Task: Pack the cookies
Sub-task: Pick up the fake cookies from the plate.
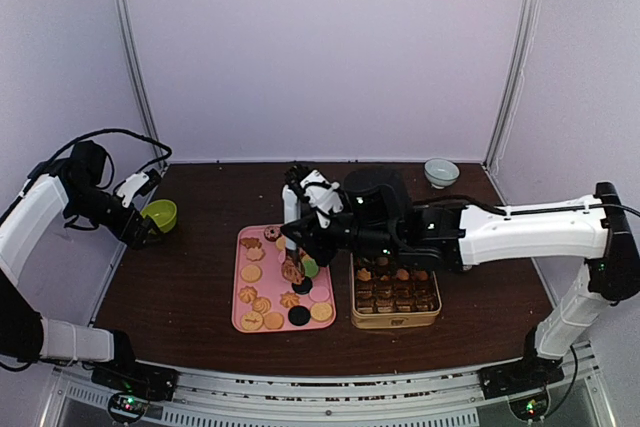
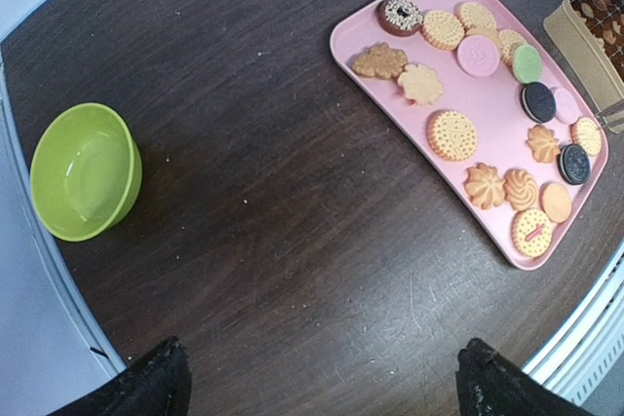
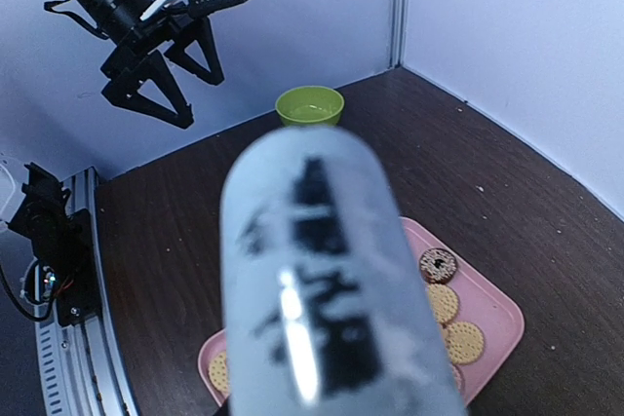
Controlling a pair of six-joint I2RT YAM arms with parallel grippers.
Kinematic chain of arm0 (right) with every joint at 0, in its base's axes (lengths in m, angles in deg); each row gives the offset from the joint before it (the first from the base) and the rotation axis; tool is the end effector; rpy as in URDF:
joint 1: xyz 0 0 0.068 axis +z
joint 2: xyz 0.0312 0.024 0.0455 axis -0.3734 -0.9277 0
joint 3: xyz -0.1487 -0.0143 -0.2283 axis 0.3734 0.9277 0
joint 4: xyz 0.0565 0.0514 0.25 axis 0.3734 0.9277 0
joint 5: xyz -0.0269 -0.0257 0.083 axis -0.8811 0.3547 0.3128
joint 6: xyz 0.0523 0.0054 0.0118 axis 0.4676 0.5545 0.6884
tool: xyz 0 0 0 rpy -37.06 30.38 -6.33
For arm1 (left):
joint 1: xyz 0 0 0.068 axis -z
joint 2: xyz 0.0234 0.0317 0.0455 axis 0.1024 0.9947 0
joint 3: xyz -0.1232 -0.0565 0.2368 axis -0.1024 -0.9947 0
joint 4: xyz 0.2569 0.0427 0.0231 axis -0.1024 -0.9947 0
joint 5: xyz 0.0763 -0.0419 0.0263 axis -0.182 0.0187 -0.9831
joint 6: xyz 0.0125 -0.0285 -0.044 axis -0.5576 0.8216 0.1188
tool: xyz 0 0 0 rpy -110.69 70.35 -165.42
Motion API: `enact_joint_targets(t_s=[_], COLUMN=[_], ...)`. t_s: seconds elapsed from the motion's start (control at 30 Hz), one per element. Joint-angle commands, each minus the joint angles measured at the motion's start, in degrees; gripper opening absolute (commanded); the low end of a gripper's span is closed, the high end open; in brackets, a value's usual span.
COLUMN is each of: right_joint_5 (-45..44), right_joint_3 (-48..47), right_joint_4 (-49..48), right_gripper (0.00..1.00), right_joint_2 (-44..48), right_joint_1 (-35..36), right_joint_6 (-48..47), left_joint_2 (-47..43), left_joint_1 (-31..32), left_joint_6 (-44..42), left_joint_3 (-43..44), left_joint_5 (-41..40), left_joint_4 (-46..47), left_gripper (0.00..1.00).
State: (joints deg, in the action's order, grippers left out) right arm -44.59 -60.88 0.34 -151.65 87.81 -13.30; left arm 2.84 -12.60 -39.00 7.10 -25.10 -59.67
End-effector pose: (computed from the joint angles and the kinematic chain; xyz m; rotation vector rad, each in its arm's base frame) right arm 0.1563 0.3477 0.3046 -0.9944 1.7298 0.8091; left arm 0.2077 0.0097 0.3003 0.6090 2.5243 -0.3665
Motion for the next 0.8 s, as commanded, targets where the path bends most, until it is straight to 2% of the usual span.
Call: enact_joint_targets(t_s=[0.0,0.33,0.77], right_joint_5=[3.7,6.3,1.2], right_joint_3=[-5.4,-12.6,-18.7], right_joint_4=[-5.4,-6.5,-5.0], right_gripper=[0.26,0.31,0.36], right_joint_2=[-5.3,-15.6,-21.6], right_joint_1=[1.2,3.0,3.1], right_joint_6=[2.1,3.5,1.0], left_joint_2=[-0.6,-0.7,-1.2], left_joint_1=[-0.4,-0.4,-0.5], left_joint_6=[-0.8,-0.8,-1.5], left_joint_3=[-0.5,-0.6,0.1], left_joint_5=[0.6,0.9,0.3], left_joint_4=[-0.9,-1.0,-1.9], left_gripper=[0.98,0.98,0.98])
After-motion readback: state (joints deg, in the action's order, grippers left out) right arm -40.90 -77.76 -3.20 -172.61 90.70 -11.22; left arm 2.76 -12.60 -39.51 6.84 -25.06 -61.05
